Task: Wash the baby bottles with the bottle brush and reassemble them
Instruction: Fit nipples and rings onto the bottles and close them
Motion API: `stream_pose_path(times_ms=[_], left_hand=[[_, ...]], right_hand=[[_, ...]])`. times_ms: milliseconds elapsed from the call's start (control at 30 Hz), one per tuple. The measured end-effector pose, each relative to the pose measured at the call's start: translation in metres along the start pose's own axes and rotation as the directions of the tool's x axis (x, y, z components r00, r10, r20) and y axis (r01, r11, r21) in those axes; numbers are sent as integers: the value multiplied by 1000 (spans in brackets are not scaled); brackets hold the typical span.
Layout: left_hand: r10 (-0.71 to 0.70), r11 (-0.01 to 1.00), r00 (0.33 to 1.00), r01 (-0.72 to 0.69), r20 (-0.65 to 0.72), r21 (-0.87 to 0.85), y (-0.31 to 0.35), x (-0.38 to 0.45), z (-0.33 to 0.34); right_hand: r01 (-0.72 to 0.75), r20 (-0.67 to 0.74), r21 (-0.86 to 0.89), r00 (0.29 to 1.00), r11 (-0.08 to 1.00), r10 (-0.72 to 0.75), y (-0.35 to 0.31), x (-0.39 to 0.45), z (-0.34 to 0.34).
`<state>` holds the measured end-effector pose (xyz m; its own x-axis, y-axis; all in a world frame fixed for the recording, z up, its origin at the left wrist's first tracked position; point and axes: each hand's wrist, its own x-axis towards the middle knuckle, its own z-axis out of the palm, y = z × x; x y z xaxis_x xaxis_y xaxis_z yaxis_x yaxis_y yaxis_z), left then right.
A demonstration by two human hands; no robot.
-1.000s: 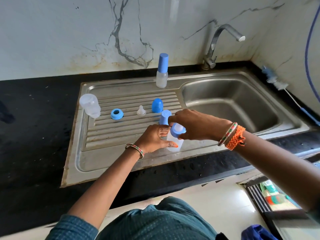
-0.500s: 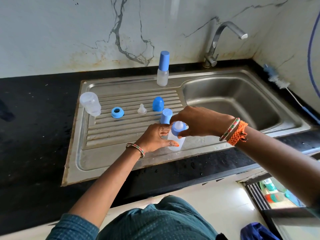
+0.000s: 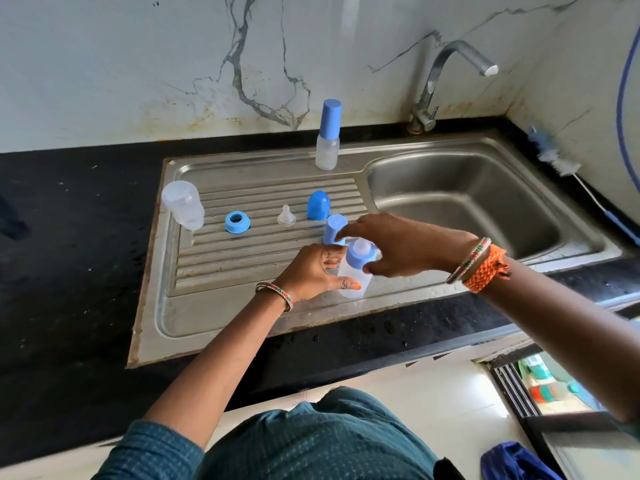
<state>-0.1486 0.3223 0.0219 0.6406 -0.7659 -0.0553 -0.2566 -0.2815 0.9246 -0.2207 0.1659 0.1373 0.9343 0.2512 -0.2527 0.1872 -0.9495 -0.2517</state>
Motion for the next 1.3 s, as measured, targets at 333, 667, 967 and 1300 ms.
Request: stream_pose_path(times_ms=[333,667,967,1300], left_hand=[[3,998,1000,-4,18,58,1,0,-1],[24,998,1000,-24,-3,50,2,0,-1],[9,999,1000,-8,-14,52,2,0,0],[-18,998,1000,19,-10,52,1,1,-1]], right_hand=[[51,-141,-70,988,996,-60,6,1,3],[18,-65,-19,998,1000,-19,3,-5,0],[0,-91,-55,996,998,-5,6,-4,4],[16,-99,73,995,997,-9,17,-3,9]])
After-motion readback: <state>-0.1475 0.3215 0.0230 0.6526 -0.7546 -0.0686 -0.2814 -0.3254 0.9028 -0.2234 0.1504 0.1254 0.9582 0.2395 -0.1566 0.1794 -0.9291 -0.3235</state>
